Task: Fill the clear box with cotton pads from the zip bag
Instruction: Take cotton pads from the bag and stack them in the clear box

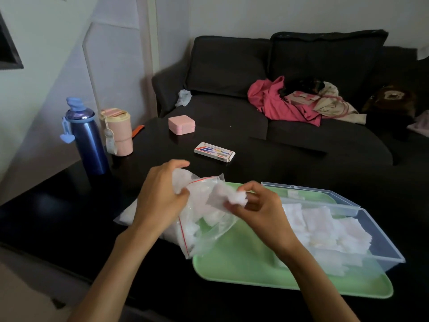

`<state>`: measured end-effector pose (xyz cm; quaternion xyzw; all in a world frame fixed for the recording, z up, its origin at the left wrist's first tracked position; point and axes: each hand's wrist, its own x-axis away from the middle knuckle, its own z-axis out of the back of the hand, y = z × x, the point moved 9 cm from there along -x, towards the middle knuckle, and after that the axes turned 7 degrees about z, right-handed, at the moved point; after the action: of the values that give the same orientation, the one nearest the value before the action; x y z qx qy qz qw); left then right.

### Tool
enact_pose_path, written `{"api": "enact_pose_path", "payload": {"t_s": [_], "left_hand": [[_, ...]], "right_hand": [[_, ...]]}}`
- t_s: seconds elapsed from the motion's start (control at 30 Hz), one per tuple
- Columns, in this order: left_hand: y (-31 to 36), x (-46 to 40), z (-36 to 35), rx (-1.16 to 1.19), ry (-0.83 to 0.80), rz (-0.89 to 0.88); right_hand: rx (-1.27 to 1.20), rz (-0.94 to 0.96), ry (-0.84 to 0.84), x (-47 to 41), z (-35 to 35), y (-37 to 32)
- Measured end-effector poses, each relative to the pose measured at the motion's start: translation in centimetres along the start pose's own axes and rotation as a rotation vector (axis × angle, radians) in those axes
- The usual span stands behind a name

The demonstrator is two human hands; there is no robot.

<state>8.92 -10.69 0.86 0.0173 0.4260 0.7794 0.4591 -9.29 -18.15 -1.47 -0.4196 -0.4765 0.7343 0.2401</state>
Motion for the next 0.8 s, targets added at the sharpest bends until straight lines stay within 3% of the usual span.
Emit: {"api": "enact_pose_path", "payload": {"t_s": [0.1,0.23,0.47,0.67,0.8], "left_hand": [[3.6,0.5,-0.8,0.238,-0.085,-0.047],[6.6,1.6,-4.6,0.504,-0.368,0.018],[9.1,3.3,-9.2,0.548,-0.595,-0.013],[9.2,4.3,-11.8,0.78,-0.627,0.221],[9.6,4.8,-13.0,0.818,-0.698,0.28]], "right_hand": [[-0.278,-0.211,0.042,0.7,1.4,0.8],[-0.389,-0.311,0.047,1.5,3.0,0.9],[-0.264,-0.348,0.023,2.9,6.1,0.6],[-0.322,-0.376,0.252,4.0,9.3,1.8],[-0.126,-0.247,0.345,4.0,11.2,0.5]]}}
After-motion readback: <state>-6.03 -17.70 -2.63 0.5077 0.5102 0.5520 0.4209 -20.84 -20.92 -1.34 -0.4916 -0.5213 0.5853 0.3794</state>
